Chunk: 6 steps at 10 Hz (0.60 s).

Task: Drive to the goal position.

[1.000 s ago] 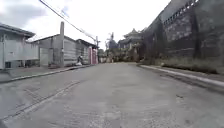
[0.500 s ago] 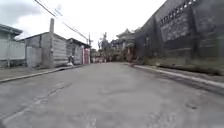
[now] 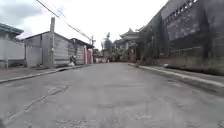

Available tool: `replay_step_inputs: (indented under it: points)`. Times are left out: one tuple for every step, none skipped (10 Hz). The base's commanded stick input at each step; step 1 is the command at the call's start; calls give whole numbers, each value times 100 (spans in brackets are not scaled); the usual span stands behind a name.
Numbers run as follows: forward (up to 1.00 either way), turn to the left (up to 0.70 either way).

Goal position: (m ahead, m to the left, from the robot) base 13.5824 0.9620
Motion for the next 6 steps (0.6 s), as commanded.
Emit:
replay_step_inputs:
  points:
    - [100,-23]
    - [100,-17]
    - [100,17]
    - [100,18]
    - [100,-5]
    - [100,-22]
